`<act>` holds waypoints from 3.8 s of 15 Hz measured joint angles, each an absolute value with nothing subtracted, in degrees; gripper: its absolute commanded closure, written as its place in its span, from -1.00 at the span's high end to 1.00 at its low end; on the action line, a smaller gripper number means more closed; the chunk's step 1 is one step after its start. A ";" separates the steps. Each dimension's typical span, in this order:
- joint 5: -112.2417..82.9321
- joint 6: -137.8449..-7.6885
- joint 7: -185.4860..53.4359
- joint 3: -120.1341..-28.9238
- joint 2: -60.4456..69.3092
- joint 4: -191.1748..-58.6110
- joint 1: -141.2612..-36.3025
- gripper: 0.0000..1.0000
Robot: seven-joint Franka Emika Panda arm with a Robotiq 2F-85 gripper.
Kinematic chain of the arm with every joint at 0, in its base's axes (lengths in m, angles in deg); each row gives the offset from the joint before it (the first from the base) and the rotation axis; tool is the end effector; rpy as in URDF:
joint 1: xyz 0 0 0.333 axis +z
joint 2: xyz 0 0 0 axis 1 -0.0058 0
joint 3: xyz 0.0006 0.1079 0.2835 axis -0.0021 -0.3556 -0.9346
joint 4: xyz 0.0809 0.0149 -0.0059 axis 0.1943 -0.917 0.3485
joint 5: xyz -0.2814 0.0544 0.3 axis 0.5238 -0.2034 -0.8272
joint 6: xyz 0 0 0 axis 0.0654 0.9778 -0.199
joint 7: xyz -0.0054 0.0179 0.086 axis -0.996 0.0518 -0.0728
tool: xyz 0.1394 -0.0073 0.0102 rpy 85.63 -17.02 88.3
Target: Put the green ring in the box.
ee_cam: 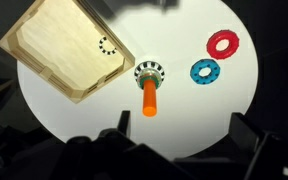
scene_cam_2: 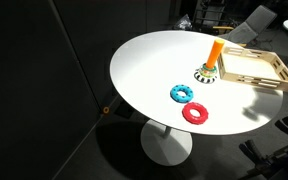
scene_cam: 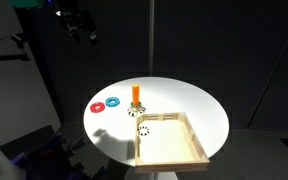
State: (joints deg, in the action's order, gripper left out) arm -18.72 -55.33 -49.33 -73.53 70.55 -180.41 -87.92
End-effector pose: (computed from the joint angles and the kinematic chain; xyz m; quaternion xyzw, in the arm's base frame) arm 0.3647 -0.0193 0.5101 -0.9823 -0.0830 -0.1666 0.0224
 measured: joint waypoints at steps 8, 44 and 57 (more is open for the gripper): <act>-18.76 -69.23 -51.46 -73.49 55.25 -179.17 -88.52 1.00; -27.17 -88.25 -51.17 -74.22 23.36 -175.30 -89.23 1.00; -44.66 -103.28 -39.72 -80.98 8.19 -171.87 -89.22 1.00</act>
